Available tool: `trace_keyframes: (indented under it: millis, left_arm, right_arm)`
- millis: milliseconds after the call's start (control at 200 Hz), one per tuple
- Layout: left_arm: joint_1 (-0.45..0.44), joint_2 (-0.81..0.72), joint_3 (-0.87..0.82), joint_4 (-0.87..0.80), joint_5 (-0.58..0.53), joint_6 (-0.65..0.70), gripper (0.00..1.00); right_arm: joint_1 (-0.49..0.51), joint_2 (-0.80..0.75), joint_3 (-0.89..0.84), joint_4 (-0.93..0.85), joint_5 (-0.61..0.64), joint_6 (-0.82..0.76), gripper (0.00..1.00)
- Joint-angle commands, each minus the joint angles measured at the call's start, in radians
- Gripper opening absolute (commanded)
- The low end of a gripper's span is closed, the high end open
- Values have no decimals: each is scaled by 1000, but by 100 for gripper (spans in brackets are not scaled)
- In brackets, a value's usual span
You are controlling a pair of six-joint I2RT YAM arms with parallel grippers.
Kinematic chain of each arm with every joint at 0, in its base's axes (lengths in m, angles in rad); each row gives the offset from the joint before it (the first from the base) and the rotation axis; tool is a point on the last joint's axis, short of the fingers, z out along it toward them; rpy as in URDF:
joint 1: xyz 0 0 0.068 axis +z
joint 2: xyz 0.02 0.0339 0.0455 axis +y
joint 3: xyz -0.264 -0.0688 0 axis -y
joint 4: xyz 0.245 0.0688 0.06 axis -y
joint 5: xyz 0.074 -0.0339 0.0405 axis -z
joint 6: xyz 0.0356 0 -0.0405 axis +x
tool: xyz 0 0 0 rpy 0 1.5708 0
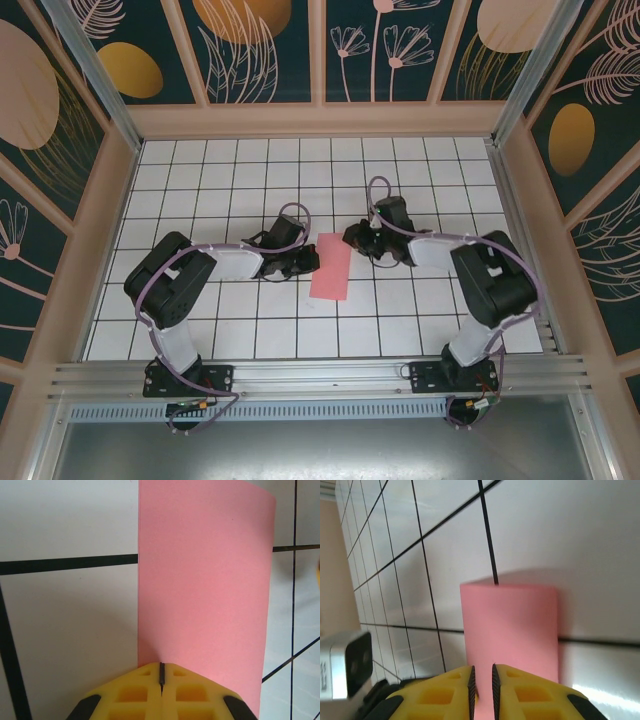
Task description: Fold a paper plane with a square sheet of paper (pick it up from the middle)
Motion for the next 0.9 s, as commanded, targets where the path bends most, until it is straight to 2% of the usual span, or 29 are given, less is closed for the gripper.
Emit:
trace_keyframes:
  millis: [0, 340, 530, 791, 891]
  left_arm:
    - [-4, 36, -19, -136, -25, 27, 0]
    - [-4, 33, -25, -134, -25, 25, 0]
    - [-3, 28, -19, -140, -24, 28, 0]
    - [-4, 2, -17, -136, -13, 24, 0]
    - [-4, -24, -12, -131, 5, 18, 0]
  right_arm:
    - [-23, 71, 83, -8, -14, -54, 21]
    - [-47, 191, 98, -9, -62, -69, 21]
    - [-37, 227, 86, -55, 17, -98, 20]
    - [-35, 88, 143, -132, 21, -137, 24]
    - [-17, 21, 142, -201, 80, -134, 29]
